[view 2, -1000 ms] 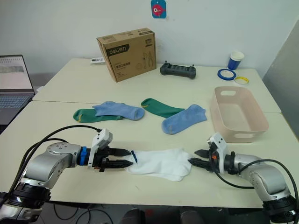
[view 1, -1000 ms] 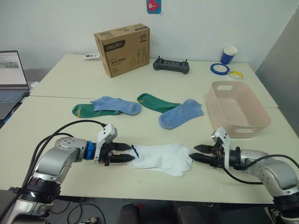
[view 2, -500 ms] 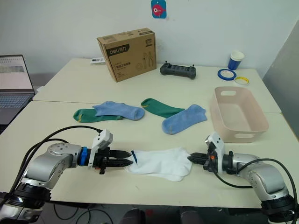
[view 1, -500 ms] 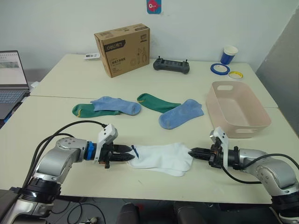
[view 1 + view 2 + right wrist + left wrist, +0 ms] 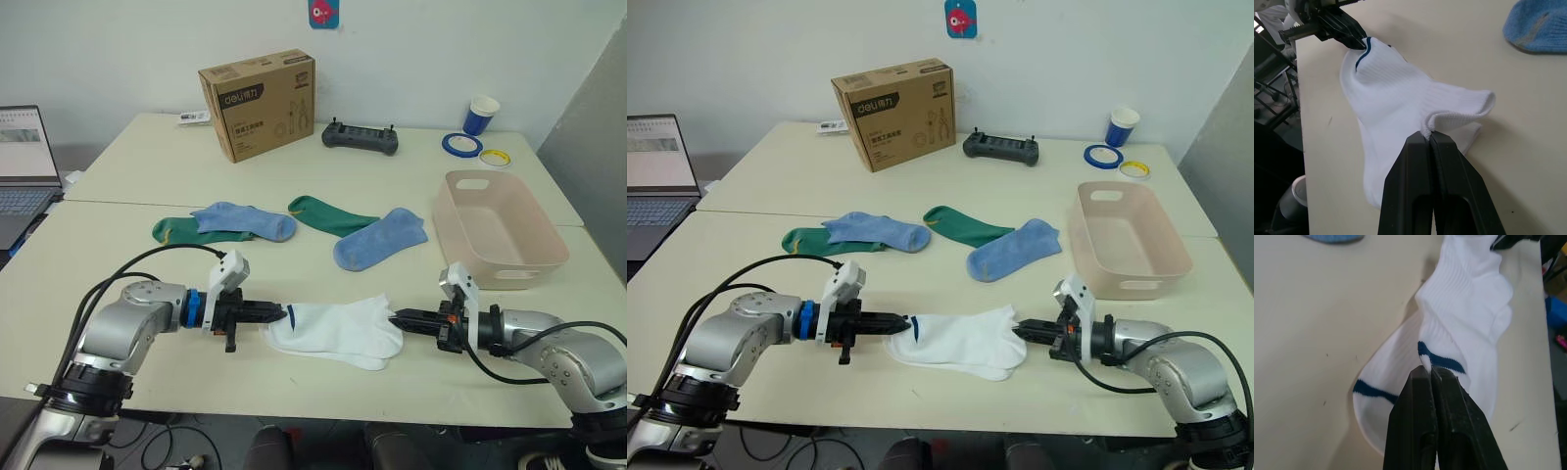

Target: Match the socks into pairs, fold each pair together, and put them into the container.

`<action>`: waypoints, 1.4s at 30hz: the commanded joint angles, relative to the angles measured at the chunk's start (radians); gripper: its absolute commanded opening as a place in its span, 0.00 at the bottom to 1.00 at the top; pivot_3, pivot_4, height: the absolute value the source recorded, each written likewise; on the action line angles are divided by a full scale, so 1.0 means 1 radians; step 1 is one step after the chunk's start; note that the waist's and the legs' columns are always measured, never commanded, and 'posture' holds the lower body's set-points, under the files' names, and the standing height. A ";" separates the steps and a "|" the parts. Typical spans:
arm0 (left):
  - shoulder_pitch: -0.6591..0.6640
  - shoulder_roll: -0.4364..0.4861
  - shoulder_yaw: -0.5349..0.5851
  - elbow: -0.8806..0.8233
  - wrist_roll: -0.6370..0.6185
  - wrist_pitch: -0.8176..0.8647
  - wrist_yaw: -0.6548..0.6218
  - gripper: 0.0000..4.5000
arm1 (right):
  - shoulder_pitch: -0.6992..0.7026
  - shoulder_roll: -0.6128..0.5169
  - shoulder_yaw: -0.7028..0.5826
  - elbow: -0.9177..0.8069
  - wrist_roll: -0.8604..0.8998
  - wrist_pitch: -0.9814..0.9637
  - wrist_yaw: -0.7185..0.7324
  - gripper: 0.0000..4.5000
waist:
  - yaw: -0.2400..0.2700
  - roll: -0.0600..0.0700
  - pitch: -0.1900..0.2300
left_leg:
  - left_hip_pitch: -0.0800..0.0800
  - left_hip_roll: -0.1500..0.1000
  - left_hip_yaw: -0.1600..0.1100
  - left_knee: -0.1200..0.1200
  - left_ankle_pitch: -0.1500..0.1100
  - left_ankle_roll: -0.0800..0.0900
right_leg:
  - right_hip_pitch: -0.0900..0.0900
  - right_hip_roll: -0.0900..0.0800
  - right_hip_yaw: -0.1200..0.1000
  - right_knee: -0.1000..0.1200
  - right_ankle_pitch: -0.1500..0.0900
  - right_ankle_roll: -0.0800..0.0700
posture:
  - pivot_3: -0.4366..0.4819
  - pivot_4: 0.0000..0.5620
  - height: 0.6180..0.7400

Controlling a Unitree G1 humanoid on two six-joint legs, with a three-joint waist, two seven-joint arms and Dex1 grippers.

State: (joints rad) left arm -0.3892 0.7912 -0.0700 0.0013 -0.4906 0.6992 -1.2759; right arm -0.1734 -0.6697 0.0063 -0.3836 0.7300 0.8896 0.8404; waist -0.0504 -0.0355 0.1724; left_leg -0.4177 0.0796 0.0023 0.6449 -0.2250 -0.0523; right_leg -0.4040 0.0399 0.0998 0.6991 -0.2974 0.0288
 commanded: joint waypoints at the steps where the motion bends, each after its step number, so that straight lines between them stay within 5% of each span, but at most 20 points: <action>1: -0.064 0.034 0.011 0.055 0.000 0.009 -0.037 0.01 | 0.015 0.030 -0.045 -0.091 0.098 0.059 -0.041 0.00 | 0.000 0.000 0.000 | 0.000 0.000 0.000 0.000 0.000 0.000 | 0.000 0.000 0.000 0.000 0.000 0.000 | 0.48 0.27 1.00; 9: -0.148 0.086 -0.069 0.136 0.031 0.037 -0.145 0.01 | 0.074 0.115 -0.104 -0.167 0.264 0.164 -0.194 0.00 | -0.001 0.000 0.000 | -0.001 0.000 0.000 0.000 0.000 0.000 | 0.000 0.000 0.000 0.000 0.000 0.000 | 0.48 0.27 1.00; 23: -0.169 0.077 -0.103 0.141 0.054 0.085 -0.163 0.01 | 0.129 0.105 -0.097 -0.152 0.247 0.142 -0.243 0.00 | -0.003 0.000 0.000 | -0.001 0.000 0.000 0.000 0.000 0.000 | 0.000 0.000 0.000 0.000 0.000 0.000 | 0.48 0.27 1.00; 32: -0.152 0.136 -0.083 0.061 -0.019 0.165 -0.213 0.01 | 0.122 0.072 -0.146 -0.198 0.493 0.225 -0.260 0.00 | -0.004 0.000 0.000 | -0.001 0.000 -0.001 -0.001 0.000 0.000 | -0.001 0.000 0.000 0.000 0.000 -0.001 | 0.48 0.27 1.00; 42: -0.120 0.121 -0.139 0.069 0.050 0.091 -0.180 0.01 | 0.138 0.059 -0.099 -0.100 0.331 0.132 -0.252 0.00 | -0.004 0.000 0.000 | 0.000 0.000 0.000 0.000 0.000 0.000 | 0.000 0.000 0.000 0.000 0.000 -0.001 | 0.48 0.27 1.00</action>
State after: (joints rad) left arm -0.5056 0.9151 -0.2087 0.0742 -0.4522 0.8119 -1.4650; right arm -0.0212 -0.6045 -0.0916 -0.4834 1.0787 1.0549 0.5705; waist -0.0549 -0.0355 0.1725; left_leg -0.4182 0.0798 0.0021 0.6448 -0.2250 -0.0522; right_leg -0.4045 0.0401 0.1001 0.6986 -0.2978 0.0281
